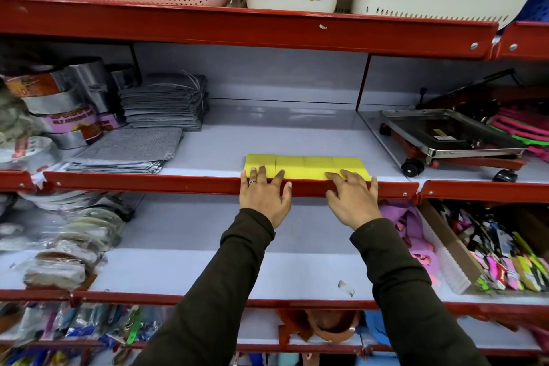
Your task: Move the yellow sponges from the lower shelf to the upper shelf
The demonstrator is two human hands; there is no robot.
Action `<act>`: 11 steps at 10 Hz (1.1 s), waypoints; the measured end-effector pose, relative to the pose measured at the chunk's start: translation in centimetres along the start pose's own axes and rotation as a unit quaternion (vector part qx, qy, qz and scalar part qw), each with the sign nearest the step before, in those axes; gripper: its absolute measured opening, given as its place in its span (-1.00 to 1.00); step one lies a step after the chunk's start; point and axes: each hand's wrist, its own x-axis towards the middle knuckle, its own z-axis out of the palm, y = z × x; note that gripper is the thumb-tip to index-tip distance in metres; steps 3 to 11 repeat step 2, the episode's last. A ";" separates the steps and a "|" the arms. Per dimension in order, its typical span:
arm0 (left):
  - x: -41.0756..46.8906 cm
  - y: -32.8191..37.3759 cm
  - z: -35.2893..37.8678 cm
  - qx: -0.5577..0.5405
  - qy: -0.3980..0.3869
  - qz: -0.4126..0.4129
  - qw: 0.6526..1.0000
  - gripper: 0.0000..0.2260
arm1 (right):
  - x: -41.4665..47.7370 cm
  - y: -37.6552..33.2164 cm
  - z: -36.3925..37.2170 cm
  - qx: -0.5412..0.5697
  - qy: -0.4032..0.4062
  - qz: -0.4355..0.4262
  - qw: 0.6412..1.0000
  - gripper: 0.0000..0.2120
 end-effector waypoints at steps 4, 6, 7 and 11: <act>-0.2 0.5 -0.7 -0.033 0.053 0.044 0.997 -0.36 | 0.0 -0.9 -2.0 0.003 0.042 -0.057 0.997 -0.44; -0.2 0.5 -0.7 -0.033 0.053 0.044 0.997 -0.36 | 0.0 -0.9 -2.0 0.003 0.042 -0.057 0.997 -0.44; -0.2 0.5 -0.7 -0.033 0.053 0.044 0.997 -0.36 | 0.0 -0.9 -2.0 0.003 0.042 -0.057 0.997 -0.44; -0.2 0.5 -0.7 -0.033 0.053 0.044 0.997 -0.36 | 0.0 -0.9 -2.0 0.003 0.042 -0.057 0.997 -0.44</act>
